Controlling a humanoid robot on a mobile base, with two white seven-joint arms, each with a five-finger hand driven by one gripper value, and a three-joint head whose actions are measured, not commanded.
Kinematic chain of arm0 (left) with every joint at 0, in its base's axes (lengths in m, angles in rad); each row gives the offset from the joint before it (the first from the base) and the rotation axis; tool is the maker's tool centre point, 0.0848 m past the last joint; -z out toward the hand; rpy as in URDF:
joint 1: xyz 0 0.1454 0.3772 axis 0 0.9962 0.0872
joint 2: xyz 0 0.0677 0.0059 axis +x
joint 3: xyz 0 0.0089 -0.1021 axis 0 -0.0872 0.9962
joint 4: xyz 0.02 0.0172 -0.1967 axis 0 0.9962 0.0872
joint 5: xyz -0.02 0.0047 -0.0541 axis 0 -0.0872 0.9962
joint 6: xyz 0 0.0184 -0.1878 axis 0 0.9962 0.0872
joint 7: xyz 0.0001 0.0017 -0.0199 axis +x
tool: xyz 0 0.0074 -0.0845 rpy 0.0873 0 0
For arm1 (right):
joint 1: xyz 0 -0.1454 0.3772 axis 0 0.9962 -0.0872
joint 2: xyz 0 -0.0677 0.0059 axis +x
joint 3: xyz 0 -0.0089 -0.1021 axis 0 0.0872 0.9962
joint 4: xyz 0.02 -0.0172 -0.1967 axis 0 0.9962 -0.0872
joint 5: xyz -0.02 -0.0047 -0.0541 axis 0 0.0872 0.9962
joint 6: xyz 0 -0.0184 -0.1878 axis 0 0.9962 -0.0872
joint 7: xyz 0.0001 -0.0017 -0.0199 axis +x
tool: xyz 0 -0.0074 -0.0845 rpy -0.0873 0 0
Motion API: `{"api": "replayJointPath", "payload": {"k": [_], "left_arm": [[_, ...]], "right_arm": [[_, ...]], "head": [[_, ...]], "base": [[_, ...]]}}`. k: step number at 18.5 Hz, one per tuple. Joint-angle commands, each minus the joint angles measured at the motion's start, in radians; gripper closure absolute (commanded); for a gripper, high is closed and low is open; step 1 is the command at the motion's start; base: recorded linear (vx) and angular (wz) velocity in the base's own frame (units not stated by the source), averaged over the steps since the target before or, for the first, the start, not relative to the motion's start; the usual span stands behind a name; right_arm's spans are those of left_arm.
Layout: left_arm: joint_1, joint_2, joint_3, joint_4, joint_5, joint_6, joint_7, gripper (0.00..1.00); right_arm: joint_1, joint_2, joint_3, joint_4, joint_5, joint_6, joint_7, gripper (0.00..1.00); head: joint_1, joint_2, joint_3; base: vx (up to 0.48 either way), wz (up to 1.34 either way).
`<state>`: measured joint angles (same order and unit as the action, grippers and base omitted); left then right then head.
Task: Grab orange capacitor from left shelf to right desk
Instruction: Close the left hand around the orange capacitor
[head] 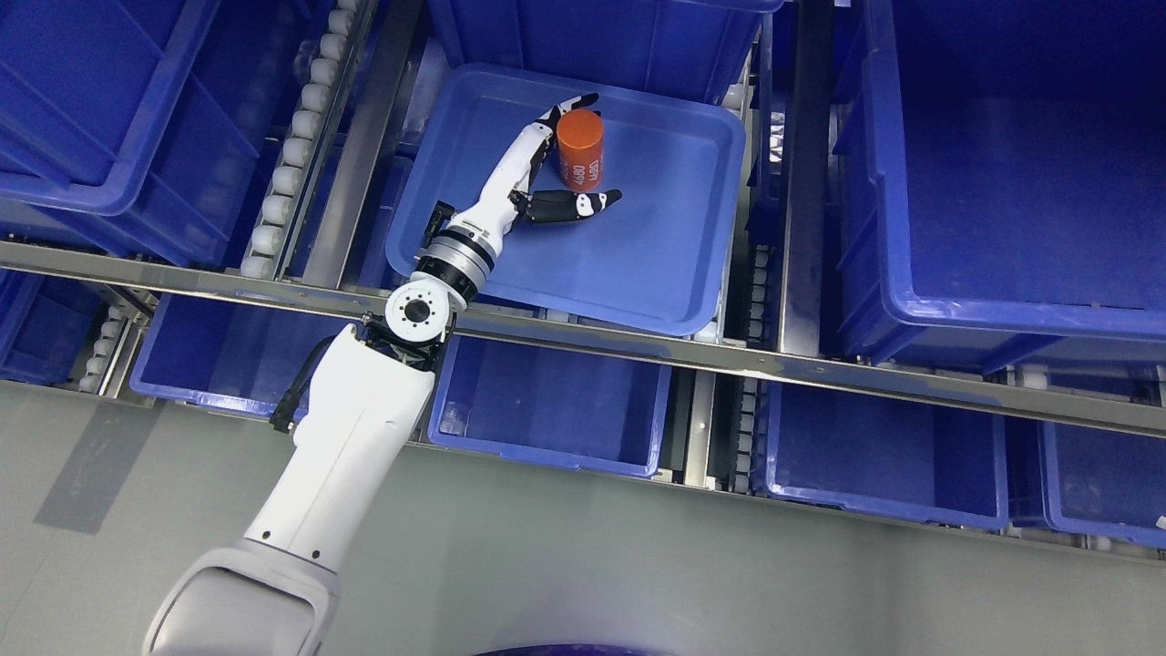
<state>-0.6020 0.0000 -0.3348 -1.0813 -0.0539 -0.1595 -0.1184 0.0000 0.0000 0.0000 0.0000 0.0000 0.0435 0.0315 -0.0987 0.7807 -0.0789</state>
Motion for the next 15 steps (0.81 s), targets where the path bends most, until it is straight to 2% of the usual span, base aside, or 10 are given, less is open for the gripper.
{"api": "replayJointPath", "payload": {"k": [1,5,9,15], "left_arm": [[-0.001,0.017,0.013,0.034,0.002,-0.029,-0.024,0.44],[0.005,0.017,0.049,0.035,0.006,-0.064,-0.038,0.65],[0.025,0.017,0.086,0.035,0.054,-0.117,-0.037,0.99],[0.036,0.017,0.115,0.012,0.101,-0.153,-0.037,1.00]], "right_arm": [[-0.002,-0.017,-0.011,-0.034,0.000,-0.001,0.001,0.00],[-0.002,-0.017,-0.011,-0.034,0.000,-0.001,0.001,0.00],[-0.002,-0.017,-0.011,-0.034,0.000,-0.001,0.001,0.00],[-0.002,-0.017,-0.011,-0.034,0.000,-0.001,0.001,0.00]], "head": [[0.0000,0.000,0.000],[0.0000,0.000,0.000],[0.0000,0.000,0.000],[0.0000,0.000,0.000]], "base": [[0.000,0.00],[0.000,0.00],[0.000,0.00],[0.000,0.00]]}}
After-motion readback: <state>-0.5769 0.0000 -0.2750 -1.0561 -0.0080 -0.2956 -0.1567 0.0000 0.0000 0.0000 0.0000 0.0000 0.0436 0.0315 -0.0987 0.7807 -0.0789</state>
